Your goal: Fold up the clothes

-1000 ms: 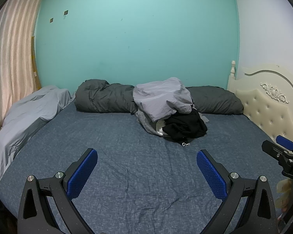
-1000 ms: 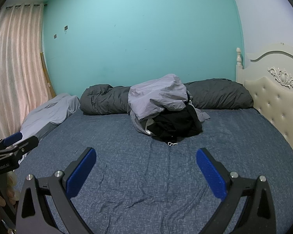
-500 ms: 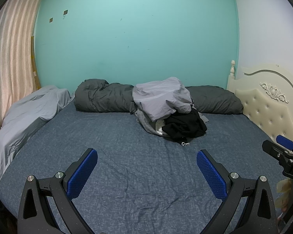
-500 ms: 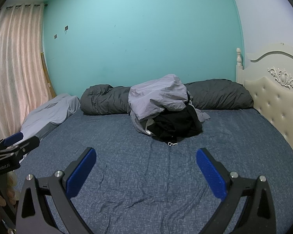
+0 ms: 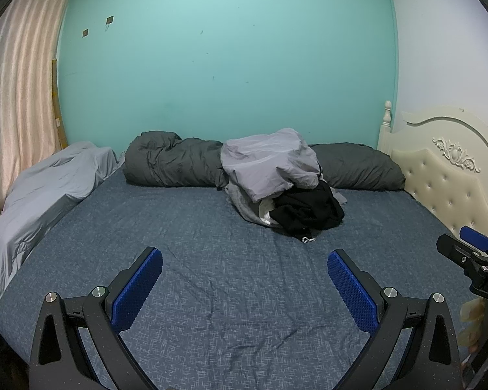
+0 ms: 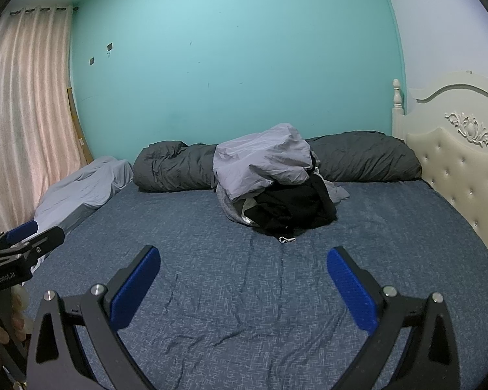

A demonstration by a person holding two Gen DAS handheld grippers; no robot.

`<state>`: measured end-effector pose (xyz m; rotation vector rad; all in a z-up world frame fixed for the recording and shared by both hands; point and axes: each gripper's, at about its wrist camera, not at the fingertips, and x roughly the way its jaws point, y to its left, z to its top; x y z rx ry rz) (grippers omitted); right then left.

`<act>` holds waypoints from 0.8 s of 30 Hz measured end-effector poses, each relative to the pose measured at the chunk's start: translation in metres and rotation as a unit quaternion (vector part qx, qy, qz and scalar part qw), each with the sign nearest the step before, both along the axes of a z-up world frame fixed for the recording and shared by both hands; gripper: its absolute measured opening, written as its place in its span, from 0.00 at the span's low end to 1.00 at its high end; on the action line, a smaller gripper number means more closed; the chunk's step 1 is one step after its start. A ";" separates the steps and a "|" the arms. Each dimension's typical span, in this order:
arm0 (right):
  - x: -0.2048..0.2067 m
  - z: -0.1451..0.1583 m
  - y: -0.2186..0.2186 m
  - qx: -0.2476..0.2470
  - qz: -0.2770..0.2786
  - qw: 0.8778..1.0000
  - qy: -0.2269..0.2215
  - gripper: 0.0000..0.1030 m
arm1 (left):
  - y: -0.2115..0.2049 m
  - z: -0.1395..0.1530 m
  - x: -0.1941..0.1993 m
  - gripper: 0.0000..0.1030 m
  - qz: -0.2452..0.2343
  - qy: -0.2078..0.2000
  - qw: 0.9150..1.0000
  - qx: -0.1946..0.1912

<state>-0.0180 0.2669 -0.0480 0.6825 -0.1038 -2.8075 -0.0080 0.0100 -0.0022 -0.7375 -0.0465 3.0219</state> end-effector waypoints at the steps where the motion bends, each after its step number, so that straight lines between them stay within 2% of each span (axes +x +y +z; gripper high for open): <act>1: 0.000 0.000 0.000 0.000 0.000 1.000 0.000 1.00 | 0.000 0.000 0.000 1.00 0.000 0.000 1.000 0.000; 8: -0.004 -0.004 0.000 -0.003 0.001 1.000 -0.003 1.00 | -0.003 -0.007 -0.003 1.00 0.001 -0.002 1.000 0.000; 13: -0.017 -0.017 -0.001 -0.013 0.003 1.000 -0.019 1.00 | -0.008 -0.018 -0.011 1.00 0.013 -0.002 1.000 -0.003; 18: -0.040 -0.038 -0.006 -0.023 0.020 0.999 -0.032 1.00 | -0.017 -0.036 -0.027 1.00 0.024 -0.007 1.000 0.002; 24: -0.088 -0.063 -0.019 -0.028 0.041 0.997 -0.055 1.00 | -0.029 -0.066 -0.064 1.00 0.031 -0.021 0.999 0.021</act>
